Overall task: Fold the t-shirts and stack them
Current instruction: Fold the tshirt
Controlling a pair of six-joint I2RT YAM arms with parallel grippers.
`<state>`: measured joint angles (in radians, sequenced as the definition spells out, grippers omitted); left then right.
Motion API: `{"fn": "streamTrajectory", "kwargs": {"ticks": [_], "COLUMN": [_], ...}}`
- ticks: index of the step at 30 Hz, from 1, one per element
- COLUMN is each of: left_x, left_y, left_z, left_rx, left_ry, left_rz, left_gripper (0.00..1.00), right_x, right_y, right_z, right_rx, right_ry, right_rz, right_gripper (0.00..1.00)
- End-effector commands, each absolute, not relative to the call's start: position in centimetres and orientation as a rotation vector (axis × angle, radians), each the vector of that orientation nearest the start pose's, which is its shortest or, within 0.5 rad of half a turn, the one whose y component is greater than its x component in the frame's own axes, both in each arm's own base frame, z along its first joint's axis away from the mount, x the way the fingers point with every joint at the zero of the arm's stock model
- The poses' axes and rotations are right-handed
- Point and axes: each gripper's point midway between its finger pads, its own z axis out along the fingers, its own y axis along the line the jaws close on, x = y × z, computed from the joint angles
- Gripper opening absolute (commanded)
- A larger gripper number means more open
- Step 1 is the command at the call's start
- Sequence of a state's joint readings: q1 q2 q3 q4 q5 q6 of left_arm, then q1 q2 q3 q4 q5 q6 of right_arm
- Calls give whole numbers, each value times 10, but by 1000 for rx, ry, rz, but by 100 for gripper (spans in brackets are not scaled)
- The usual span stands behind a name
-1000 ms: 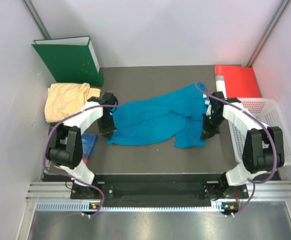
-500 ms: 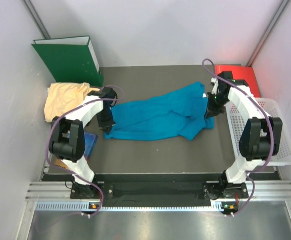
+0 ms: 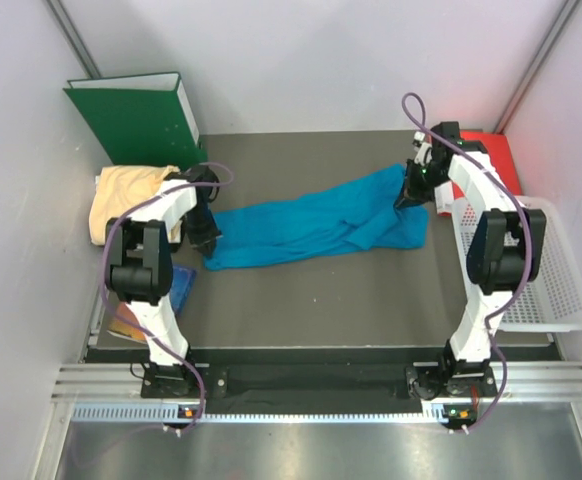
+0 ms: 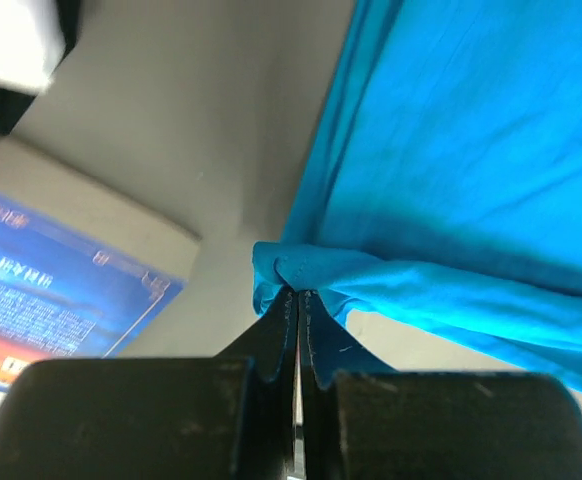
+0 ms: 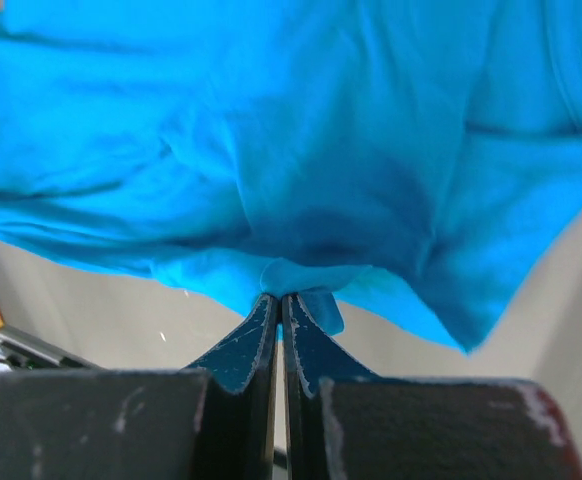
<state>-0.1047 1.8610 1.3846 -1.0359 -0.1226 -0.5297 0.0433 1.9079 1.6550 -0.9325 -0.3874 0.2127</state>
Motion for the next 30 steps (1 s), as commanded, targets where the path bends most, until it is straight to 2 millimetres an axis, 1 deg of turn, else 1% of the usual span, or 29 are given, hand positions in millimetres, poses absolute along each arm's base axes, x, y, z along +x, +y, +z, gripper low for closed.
{"fn": "streamTrajectory", "kwargs": {"ticks": [1, 2, 3, 4, 6, 7, 8, 9, 10, 11, 12, 13, 14, 15, 16, 17, 18, 19, 20, 21, 22, 24, 25, 26, 27, 28, 29, 30], "left_x": [348, 352, 356, 366, 374, 384, 383, 384, 392, 392, 392, 392, 391, 391, 390, 389, 389, 387, 385, 384, 384, 384, 384, 385, 386, 387, 389, 389], "left_y": [-40, -41, -42, -43, -46, -46, -45, -44, -42, -41, -40, -37, -37, -37, -35, -35, -35, -34, -34, -32, -31, -29, -29, -28, -28, -29, -29, -30], "left_z": [56, 52, 52, 57, 56, 61, 56, 55, 59, 54, 52, 51, 44, 41, 38, 33, 32, 30, 27, 26, 27, 31, 33, 38, 42, 46, 56, 61], "left_rx": [-659, -666, -673, -687, -699, -706, -717, -722, -738, -748, -764, -805, -820, -834, -840, -842, -846, -845, -845, -844, -839, -827, -819, -810, -801, -782, -764, -742], "left_ry": [2946, 2954, 2953, 2929, 2932, 2910, 2938, 2946, 2930, 2946, 2955, 2956, 2971, 2977, 2983, 2998, 3003, 3017, 3027, 3031, 3033, 3024, 3024, 3014, 3007, 3001, 2975, 2964], "left_rz": [79, 67, 52, 27, -8, -19, -2, 17, 16, 16, 12, 1, -12, -17, -13, -6, -3, 3, 16, 30, 38, 50, 51, 48, 44, 36, 18, 11], "left_gripper": [0, 0, 0, 0, 0, 0, 0, 0, 0, 0, 0, 10, 22, 28, 38, 47, 63, 69, 72, 80, 84, 86, 94, 96, 99, 99, 99, 99], "right_x": [439, 443, 447, 454, 461, 468, 472, 475, 482, 486, 490, 499, 502, 506, 515, 517, 522, 530, 537, 542, 549, 559, 563, 568, 570, 572, 573, 572], "right_y": [104, 106, 108, 110, 115, 116, 117, 118, 119, 120, 119, 121, 123, 125, 127, 133, 135, 137, 121, 121, 121, 116, 116, 111, 109, 108, 108, 107], "right_z": [143, 138, 137, 141, 137, 143, 139, 140, 145, 141, 142, 146, 146, 146, 149, 144, 143, 137, 135, 133, 135, 129, 126, 124, 125, 134, 139, 146], "right_rx": [91, 98, 99, 90, 96, 85, 92, 92, 86, 102, 110, 108, 141, 160, 160, 204, 218, 254, 308, 324, 328, 382, 410, 427, 425, 398, 384, 366], "right_ry": [2640, 2646, 2640, 2617, 2611, 2586, 2589, 2584, 2562, 2562, 2548, 2509, 2496, 2480, 2438, 2438, 2427, 2412, 2395, 2385, 2362, 2354, 2353, 2350, 2341, 2318, 2299, 2278], "right_rz": [703, 719, 734, 747, 790, 796, 809, 817, 824, 849, 868, 896, 955, 986, 1017, 1082, 1103, 1131, 1128, 1131, 1127, 1092, 1080, 1048, 1032, 1009, 980, 961], "right_gripper": [0, 0, 0, 0, 0, 0, 0, 0, 0, 0, 0, 0, 0, 0, 0, 0, 0, 0, 0, 0, 0, 1, 7, 15, 33, 41, 47, 57]}}
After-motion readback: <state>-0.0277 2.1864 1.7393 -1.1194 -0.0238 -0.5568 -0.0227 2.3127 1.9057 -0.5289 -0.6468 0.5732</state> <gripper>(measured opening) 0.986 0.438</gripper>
